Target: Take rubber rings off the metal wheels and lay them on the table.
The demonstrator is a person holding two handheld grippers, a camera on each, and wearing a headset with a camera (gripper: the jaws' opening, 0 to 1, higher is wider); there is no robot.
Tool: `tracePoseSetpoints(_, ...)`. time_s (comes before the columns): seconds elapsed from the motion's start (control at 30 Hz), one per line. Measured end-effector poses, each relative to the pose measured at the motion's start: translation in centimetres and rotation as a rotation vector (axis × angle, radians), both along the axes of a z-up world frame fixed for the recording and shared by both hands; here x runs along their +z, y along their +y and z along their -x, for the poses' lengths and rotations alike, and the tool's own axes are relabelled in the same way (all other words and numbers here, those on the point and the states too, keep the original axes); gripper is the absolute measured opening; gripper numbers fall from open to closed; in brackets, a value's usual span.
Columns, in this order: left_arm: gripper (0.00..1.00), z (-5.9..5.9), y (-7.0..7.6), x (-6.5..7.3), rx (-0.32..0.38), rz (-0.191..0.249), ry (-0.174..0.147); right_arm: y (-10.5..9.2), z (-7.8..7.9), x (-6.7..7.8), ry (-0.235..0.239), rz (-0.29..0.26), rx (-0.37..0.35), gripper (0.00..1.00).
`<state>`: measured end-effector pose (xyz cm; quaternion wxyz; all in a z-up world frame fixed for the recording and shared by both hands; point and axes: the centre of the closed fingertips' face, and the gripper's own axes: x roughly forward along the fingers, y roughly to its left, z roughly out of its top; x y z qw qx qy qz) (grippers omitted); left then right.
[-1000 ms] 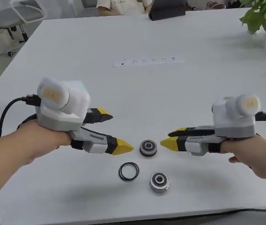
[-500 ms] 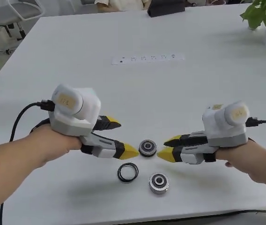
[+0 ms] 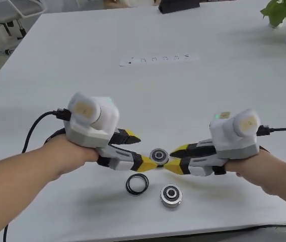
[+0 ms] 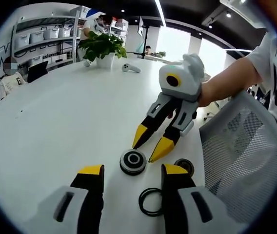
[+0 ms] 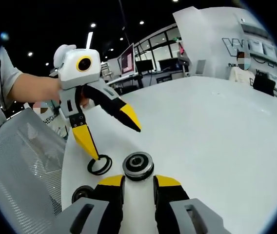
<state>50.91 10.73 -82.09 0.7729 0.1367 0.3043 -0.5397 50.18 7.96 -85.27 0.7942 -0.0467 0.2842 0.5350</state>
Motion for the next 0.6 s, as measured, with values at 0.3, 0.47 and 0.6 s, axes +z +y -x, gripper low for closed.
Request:
tracePoseSetpoints(0.3, 0.36, 0.2, -1.2, -0.5, -0.017, 0.007, 0.011, 0.3, 0.2, -0.2, -0.029, 0.017, 0.019, 0.19)
tracePoseSetpoints(0.47, 0.31, 0.3, -1.6, -0.8, -0.027, 0.005, 0.014, 0.3, 0.1, -0.2, -0.033, 0.017, 0.020, 0.18)
tracePoseSetpoints(0.6, 0.27, 0.3, -1.9, -1.0, -0.030, 0.007, 0.019, 0.3, 0.0, -0.2, -0.031, 0.014, 0.017, 0.18)
